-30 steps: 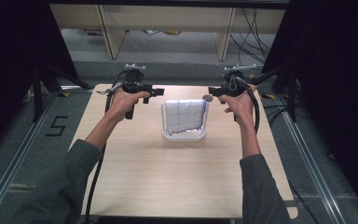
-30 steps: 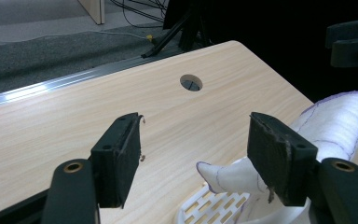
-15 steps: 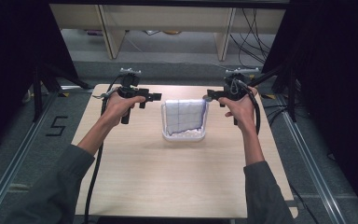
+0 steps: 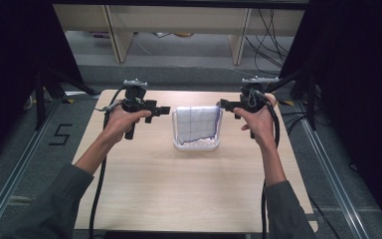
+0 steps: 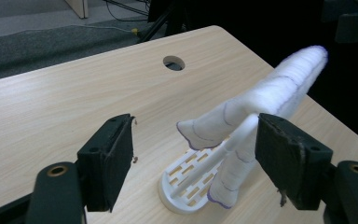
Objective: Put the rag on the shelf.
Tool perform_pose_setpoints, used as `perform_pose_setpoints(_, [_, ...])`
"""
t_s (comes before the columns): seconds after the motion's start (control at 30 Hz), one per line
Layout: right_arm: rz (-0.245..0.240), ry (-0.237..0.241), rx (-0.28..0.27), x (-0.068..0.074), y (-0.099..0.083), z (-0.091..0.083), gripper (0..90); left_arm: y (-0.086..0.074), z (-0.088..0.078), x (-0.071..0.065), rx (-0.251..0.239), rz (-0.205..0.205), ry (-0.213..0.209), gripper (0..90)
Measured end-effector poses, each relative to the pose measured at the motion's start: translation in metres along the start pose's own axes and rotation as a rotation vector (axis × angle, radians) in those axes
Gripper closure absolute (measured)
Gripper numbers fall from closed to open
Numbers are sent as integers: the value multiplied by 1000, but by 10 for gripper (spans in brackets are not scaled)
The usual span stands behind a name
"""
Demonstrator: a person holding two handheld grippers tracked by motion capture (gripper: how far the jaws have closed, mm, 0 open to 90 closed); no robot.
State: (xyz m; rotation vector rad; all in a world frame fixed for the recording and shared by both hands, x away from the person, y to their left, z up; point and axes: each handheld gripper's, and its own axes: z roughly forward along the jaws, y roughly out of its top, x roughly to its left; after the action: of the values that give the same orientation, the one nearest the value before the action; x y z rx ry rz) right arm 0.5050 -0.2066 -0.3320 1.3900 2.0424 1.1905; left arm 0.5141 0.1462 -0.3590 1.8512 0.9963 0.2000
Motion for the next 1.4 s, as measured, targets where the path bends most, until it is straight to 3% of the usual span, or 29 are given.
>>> perform_pose_setpoints(0.43, [-13,4,-17,7,-11,-19,198,-14,-8,-15,6,37,-30,268])
perform_pose_setpoints(0.57, [-45,22,-12,10,-14,-22,198,-20,-12,-16,5,45,-24,267])
perform_pose_setpoints(0.63, [-58,26,-18,10,-15,-24,196,-23,-14,-17,7,48,-45,267])
perform_pose_setpoints(0.7, [-61,13,-9,11,-16,-27,196,-25,-15,-19,6,58,-43,267])
perform_pose_setpoints(0.87, [-78,31,-21,15,-18,-32,194,-32,-20,-24,17,85,-52,265])
perform_pose_setpoints(1.27, [-109,39,-31,24,-34,-41,192,-52,-30,-28,18,94,-72,264])
perform_pose_setpoints(1.37, [-114,62,-24,27,-39,-42,190,-58,-32,-30,24,100,-83,261])
perform_pose_setpoints(1.4, [-101,59,-15,31,-41,-44,190,-60,-32,-30,24,102,-82,261])
